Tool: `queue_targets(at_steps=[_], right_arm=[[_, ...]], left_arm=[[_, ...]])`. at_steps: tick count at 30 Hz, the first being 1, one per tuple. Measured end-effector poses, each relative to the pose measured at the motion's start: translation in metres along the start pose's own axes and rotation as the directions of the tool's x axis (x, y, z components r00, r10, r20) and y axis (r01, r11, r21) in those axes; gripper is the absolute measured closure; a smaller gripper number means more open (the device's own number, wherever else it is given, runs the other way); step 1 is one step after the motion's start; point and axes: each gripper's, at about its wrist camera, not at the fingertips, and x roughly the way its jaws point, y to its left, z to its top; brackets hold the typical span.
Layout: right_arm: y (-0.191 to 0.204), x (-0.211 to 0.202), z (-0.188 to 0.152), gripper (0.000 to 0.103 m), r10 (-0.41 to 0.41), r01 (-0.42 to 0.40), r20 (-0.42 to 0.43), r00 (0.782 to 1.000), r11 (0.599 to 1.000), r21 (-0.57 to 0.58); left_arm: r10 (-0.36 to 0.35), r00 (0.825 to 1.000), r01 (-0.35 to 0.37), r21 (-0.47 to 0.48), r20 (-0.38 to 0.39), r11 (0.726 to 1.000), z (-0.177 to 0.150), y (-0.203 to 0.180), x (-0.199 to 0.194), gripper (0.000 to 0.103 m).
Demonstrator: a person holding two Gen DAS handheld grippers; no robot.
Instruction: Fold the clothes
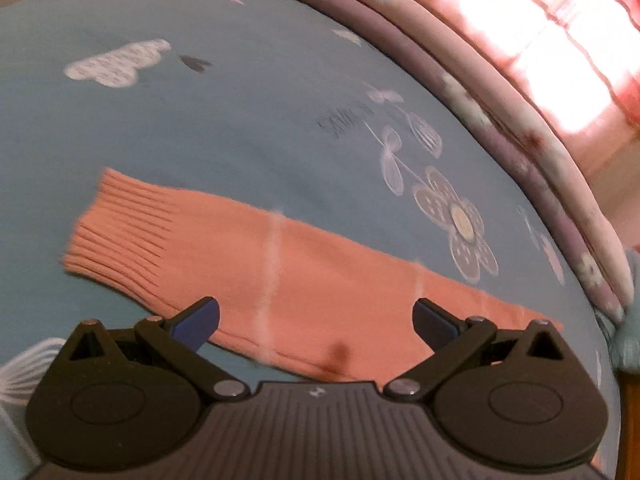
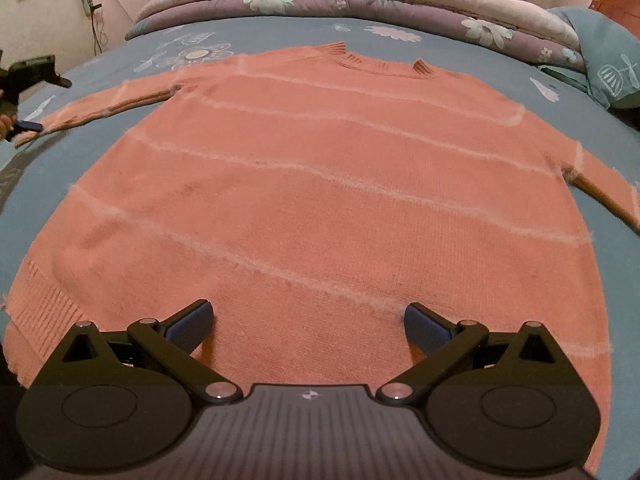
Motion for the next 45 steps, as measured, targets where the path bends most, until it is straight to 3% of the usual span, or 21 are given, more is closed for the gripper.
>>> queue_targets(at_steps=[4,8,12,17,19,21,24,25,27,28,30,33,35,39,43,45], right_arm=[[0.002,0.001,-0.001,0.000,-0.011,0.011,0.003,1.000,1.000,-0.010],[0.000,0.000,-0.001,0.000,-0.002,0.002,0.007,1.000,1.000,-0.003],[-0.006,-0.001,0.001,0.000,0.027,-0.027,0.021,0.999,0.999,0.024],[-0.007,0.001,0.002,0.000,0.028,-0.029,0.029,0.999,0.999,0.027],[-0.005,0.002,0.002,0.000,0.018,-0.018,0.028,0.999,1.000,0.011],[-0.003,0.002,0.002,0.000,0.012,-0.012,0.029,1.000,1.000,0.000],[-0.004,0.002,0.001,0.000,0.012,-0.012,0.030,0.999,1.000,-0.003],[-0.004,0.002,0.001,0.000,0.014,-0.014,0.031,0.999,1.000,0.000],[-0.005,0.002,0.001,0.000,0.016,-0.017,0.032,0.999,1.000,0.006],[-0.005,0.002,0.001,0.000,0.016,-0.016,0.032,0.999,1.000,0.008],[-0.003,0.002,0.001,0.000,0.011,-0.011,0.029,1.000,1.000,0.000],[-0.001,0.001,0.000,0.000,0.011,-0.011,0.029,1.000,1.000,-0.010],[-0.001,-0.001,0.000,0.000,0.017,-0.017,0.028,0.999,1.000,-0.010],[-0.006,-0.006,0.001,0.000,0.048,-0.049,0.024,0.999,0.999,0.012],[-0.011,-0.011,0.002,0.000,0.077,-0.078,0.027,0.997,0.996,0.037],[-0.013,-0.011,0.002,0.000,0.083,-0.084,0.022,0.996,0.995,0.047]], left_arm=[[-0.065,0.998,0.065,0.045,-0.020,0.997,0.002,-0.024,0.005,0.001],[-0.031,0.999,0.032,0.085,-0.017,0.996,-0.002,-0.039,0.023,0.001],[-0.132,0.991,0.133,0.048,-0.023,0.990,0.007,-0.056,0.039,0.001],[-0.092,0.996,0.090,0.125,0.013,0.988,0.013,-0.078,0.071,0.001],[-0.052,0.998,0.048,0.111,0.032,0.993,0.010,-0.070,0.084,0.001],[-0.056,0.995,0.048,0.099,0.080,0.994,0.008,-0.064,0.084,0.001],[0.009,0.997,-0.016,0.082,0.076,0.997,0.014,-0.077,0.083,0.001],[-0.014,0.998,0.008,0.099,0.063,0.995,0.012,-0.087,0.080,0.001],[-0.149,0.989,0.150,0.148,-0.014,0.978,0.004,-0.109,0.081,0.001],[-0.223,0.972,0.232,0.170,-0.070,0.958,-0.004,-0.126,0.083,0.001],[-0.301,0.943,0.325,0.209,-0.142,0.922,-0.022,-0.157,0.087,0.001],[-0.384,0.900,0.428,0.247,-0.208,0.869,-0.048,-0.195,0.094,0.001],[-0.384,0.893,0.438,0.258,-0.236,0.861,-0.062,-0.211,0.104,0.001],[-0.314,0.913,0.377,0.247,-0.259,0.893,-0.078,-0.212,0.120,0.001],[-0.316,0.907,0.389,0.267,-0.278,0.882,-0.089,-0.200,0.103,0.001],[-0.286,0.913,0.369,0.293,-0.291,0.882,-0.088,-0.198,0.097,0.001]])
